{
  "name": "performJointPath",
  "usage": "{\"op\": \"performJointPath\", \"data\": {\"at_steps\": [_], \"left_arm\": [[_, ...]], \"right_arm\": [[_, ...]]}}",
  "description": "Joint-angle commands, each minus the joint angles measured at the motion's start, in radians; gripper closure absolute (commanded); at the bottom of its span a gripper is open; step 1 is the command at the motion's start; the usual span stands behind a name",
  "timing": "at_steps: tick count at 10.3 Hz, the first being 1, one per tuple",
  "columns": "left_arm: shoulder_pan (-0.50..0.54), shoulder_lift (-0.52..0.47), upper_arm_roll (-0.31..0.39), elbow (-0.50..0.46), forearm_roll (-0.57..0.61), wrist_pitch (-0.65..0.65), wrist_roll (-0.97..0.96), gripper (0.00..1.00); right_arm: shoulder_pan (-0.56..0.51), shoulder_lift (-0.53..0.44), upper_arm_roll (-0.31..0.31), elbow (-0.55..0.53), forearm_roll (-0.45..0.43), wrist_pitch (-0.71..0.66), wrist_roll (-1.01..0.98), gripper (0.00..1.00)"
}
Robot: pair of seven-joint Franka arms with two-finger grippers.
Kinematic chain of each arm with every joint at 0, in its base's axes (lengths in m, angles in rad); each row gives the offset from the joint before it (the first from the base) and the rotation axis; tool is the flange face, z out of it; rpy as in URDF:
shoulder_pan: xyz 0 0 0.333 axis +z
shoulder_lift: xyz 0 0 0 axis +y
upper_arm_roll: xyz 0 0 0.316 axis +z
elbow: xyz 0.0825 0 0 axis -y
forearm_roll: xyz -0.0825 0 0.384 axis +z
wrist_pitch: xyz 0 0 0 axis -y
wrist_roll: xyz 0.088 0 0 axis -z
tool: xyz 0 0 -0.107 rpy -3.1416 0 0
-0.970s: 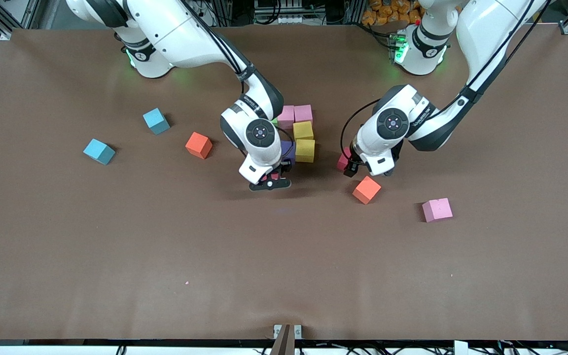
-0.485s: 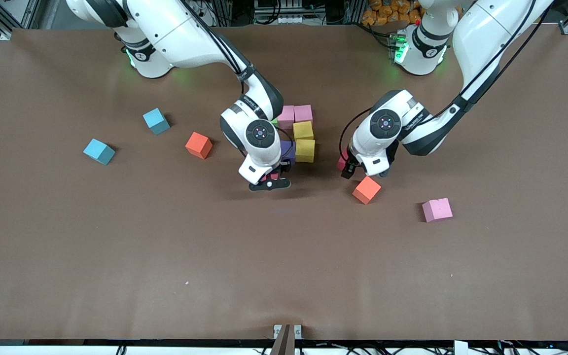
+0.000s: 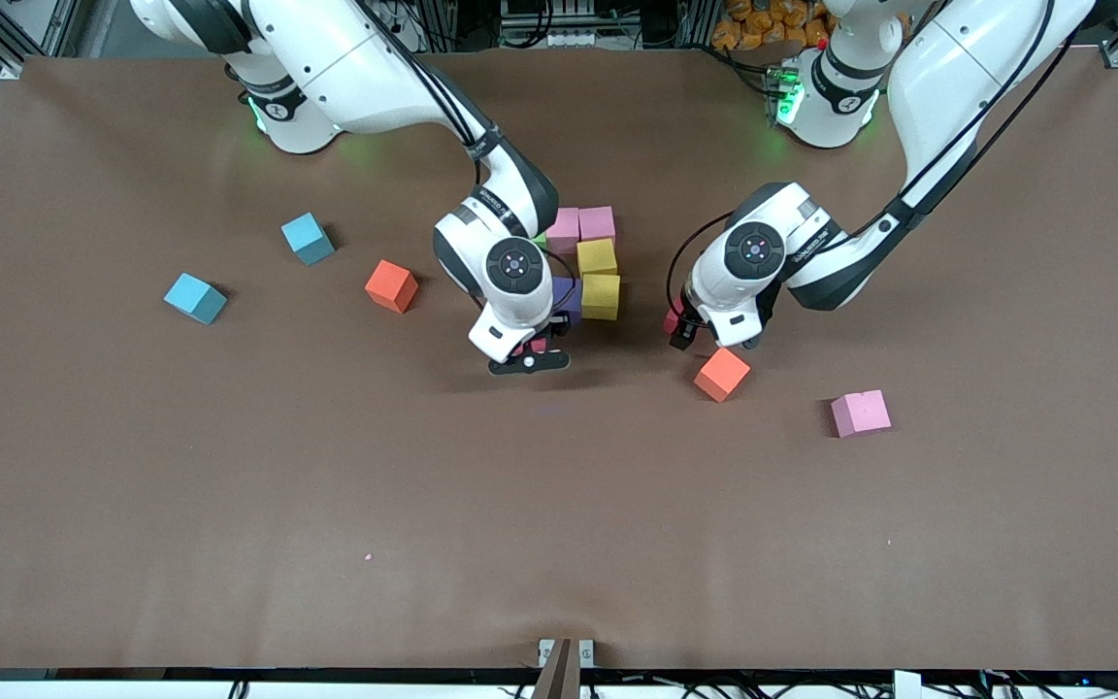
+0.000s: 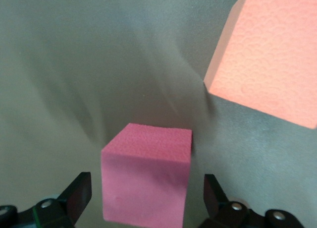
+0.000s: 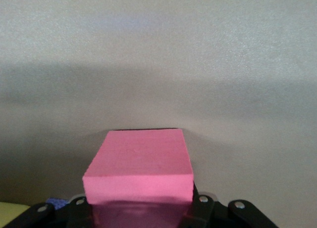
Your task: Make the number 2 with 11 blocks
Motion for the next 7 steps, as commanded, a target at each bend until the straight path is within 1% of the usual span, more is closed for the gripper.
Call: {"op": "performJointPath", "data": {"at_steps": [1, 2, 3, 4, 7], "left_arm": [[-0.005, 0.019, 0.007, -0.001, 0.051, 0.012, -0.028, 0.06], [-0.006, 0.019, 0.007, 0.002, 0.052, 0.012, -0.026, 0.25], [-0.001, 0.017, 0.01, 0.011, 0.052, 0.011, -0.026, 0.48], [-0.003, 0.017, 0.01, 0.022, 0.051, 0.011, -0.026, 0.55], [-0.006, 0.019, 0.008, 0.091, 0.034, 0.009, -0.029, 0.61]], "right_arm": [[0.011, 0.001, -0.01, 0.015, 0.0, -0.019, 0.004, 0.64], [0.011, 0.001, -0.01, 0.015, 0.0, -0.019, 0.004, 0.64], [0.011, 0.002, -0.01, 0.013, 0.0, -0.019, 0.006, 0.64], [0.011, 0.002, -0.008, 0.013, 0.002, -0.019, 0.009, 0.64], [0.011, 0.002, -0.01, 0.012, 0.002, -0.021, 0.011, 0.64]]}}
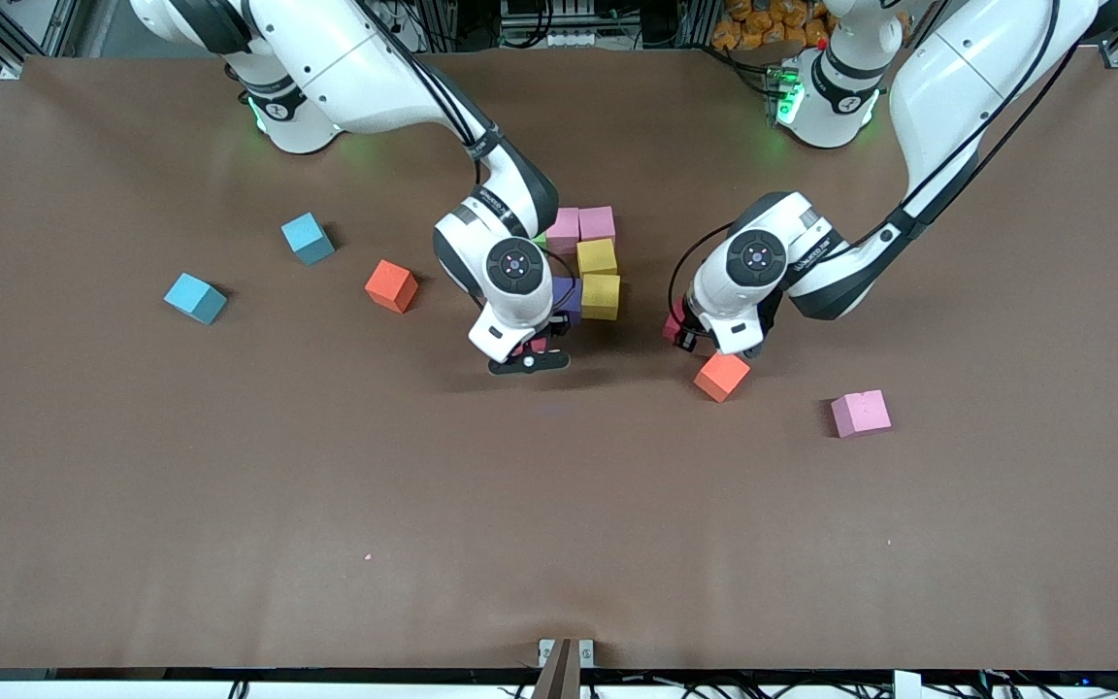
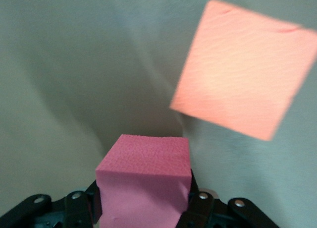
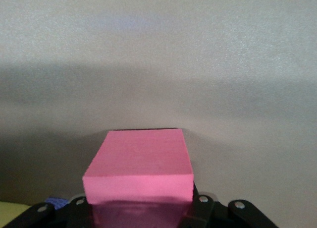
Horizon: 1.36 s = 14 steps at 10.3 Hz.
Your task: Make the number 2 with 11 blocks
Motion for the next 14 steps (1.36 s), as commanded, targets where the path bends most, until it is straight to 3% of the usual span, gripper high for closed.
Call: {"op": "performJointPath", "data": {"at_steps": [1, 4, 6, 7, 10, 14], "left_arm": [[-0.007, -0.001, 0.001, 0.052, 0.009, 0.001, -0.033, 0.62], [-0.003, 0.005, 0.001, 0.139, -0.041, -0.002, -0.028, 0.62], [-0.007, 0.027, 0.001, 0.208, -0.086, -0.003, -0.023, 0.62], [-0.017, 0.027, 0.001, 0.234, -0.11, -0.005, -0.026, 0.62], [-0.069, 0.056, 0.007, 0.335, -0.198, -0.005, -0.065, 0.61], [-0.258, 0.06, 0.171, 0.437, -0.219, -0.005, -0.206, 0.61]], "right_arm": [[0.011, 0.002, -0.01, 0.011, 0.003, -0.016, 0.01, 0.64], [0.011, 0.004, -0.008, 0.011, 0.005, -0.016, 0.013, 0.63], [0.011, 0.004, -0.01, 0.011, 0.006, -0.016, 0.011, 0.3], [0.009, 0.004, -0.008, 0.011, 0.006, -0.016, 0.011, 0.22], [0.011, 0.001, -0.01, 0.011, 0.006, -0.016, 0.011, 0.15], [-0.003, -0.036, -0.008, 0.013, 0.005, -0.018, 0.0, 0.13]]}}
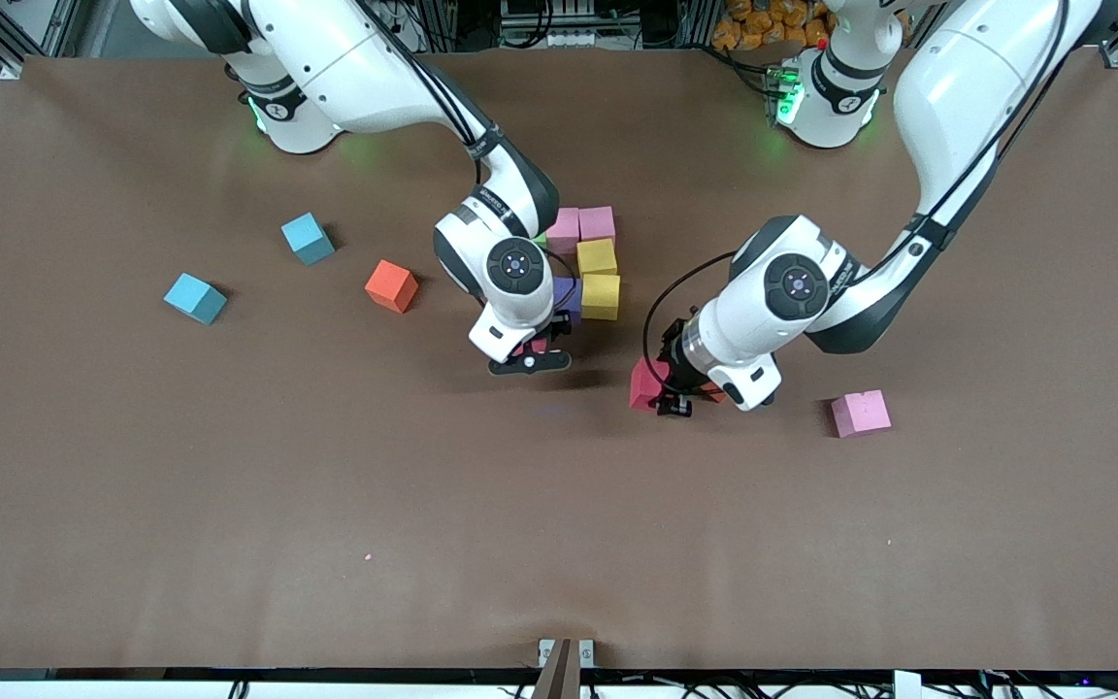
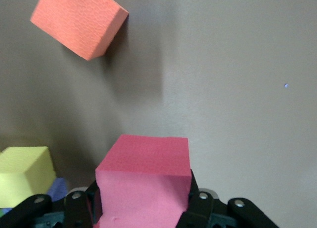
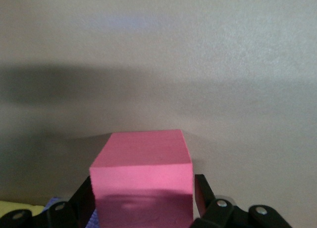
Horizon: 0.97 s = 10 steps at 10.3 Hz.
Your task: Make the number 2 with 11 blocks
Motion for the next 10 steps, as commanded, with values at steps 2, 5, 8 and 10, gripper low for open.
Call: {"op": "performJointPath", "data": {"at_steps": [2, 5, 8, 10], "left_arm": [[-0.084, 0.01, 0.065, 0.059, -0.031, -0.004, -0.052, 0.61], [-0.087, 0.008, 0.065, 0.059, -0.018, 0.0, -0.178, 0.61], [-0.145, 0.005, 0.068, 0.065, -0.013, 0.021, -0.36, 0.6], [-0.206, 0.01, 0.094, 0.101, -0.013, 0.088, -0.483, 0.6]], "right_arm": [[-0.004, -0.066, -0.005, -0.004, 0.005, -0.041, 0.006, 0.13], [-0.061, -0.18, -0.005, -0.054, 0.005, -0.117, -0.009, 0.0], [-0.162, -0.377, -0.005, -0.252, 0.006, -0.127, -0.209, 0.0], [-0.233, -0.497, 0.001, -0.394, 0.005, -0.127, -0.352, 0.0]]}}
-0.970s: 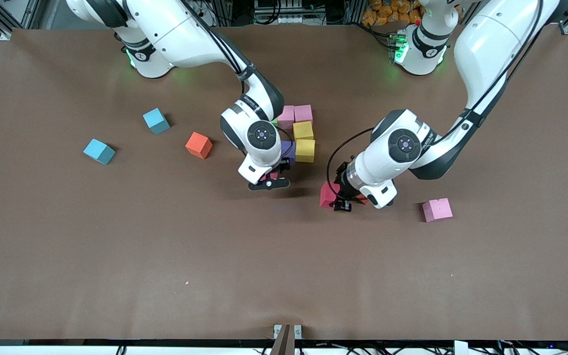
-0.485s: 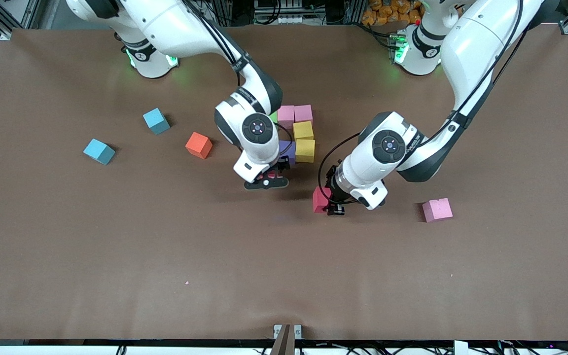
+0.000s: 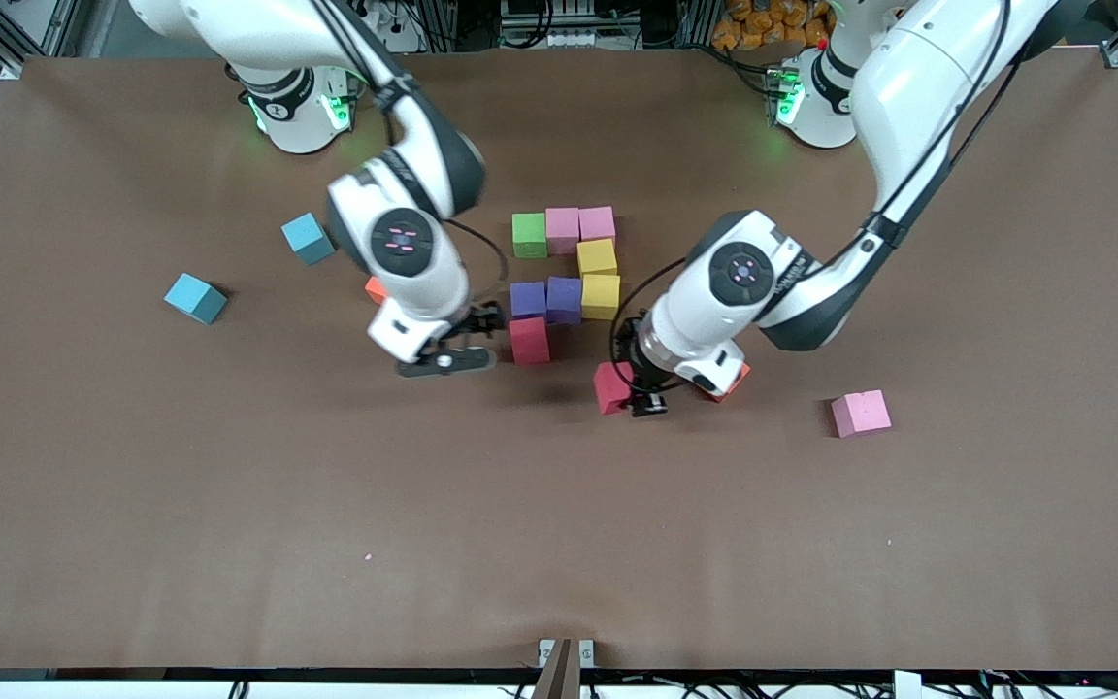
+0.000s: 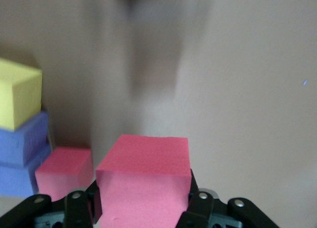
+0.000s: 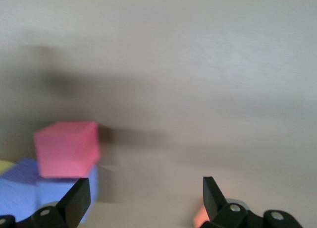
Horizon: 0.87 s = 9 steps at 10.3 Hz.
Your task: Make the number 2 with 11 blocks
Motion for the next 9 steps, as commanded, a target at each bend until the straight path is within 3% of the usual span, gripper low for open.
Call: {"op": "performJointPath", "data": {"at_steps": [1, 2, 4, 7, 9], "left_arm": [[-0.116, 0.004, 0.087, 0.073, -0.007, 0.034, -0.143, 0.6], [-0.165, 0.004, 0.138, 0.092, -0.011, 0.034, -0.185, 0.6], [-0.188, 0.011, 0.164, 0.095, -0.013, 0.037, -0.211, 0.6], [-0.191, 0.013, 0.164, 0.093, 0.054, 0.035, -0.103, 0.58], [-0.187, 0.021, 0.163, 0.095, 0.051, 0.035, 0.039, 0.59]], "right_arm": [[-0.061, -0.183, 0.019, -0.231, 0.006, 0.015, -0.183, 0.0], [-0.074, -0.227, 0.021, -0.297, 0.005, 0.02, -0.248, 0.0], [-0.121, -0.302, 0.04, -0.42, 0.005, 0.068, -0.358, 0.0], [-0.207, -0.349, 0.06, -0.638, 0.006, 0.31, -0.64, 0.0], [-0.277, -0.341, 0.134, -0.726, 0.006, 0.446, -0.742, 0.0]]}}
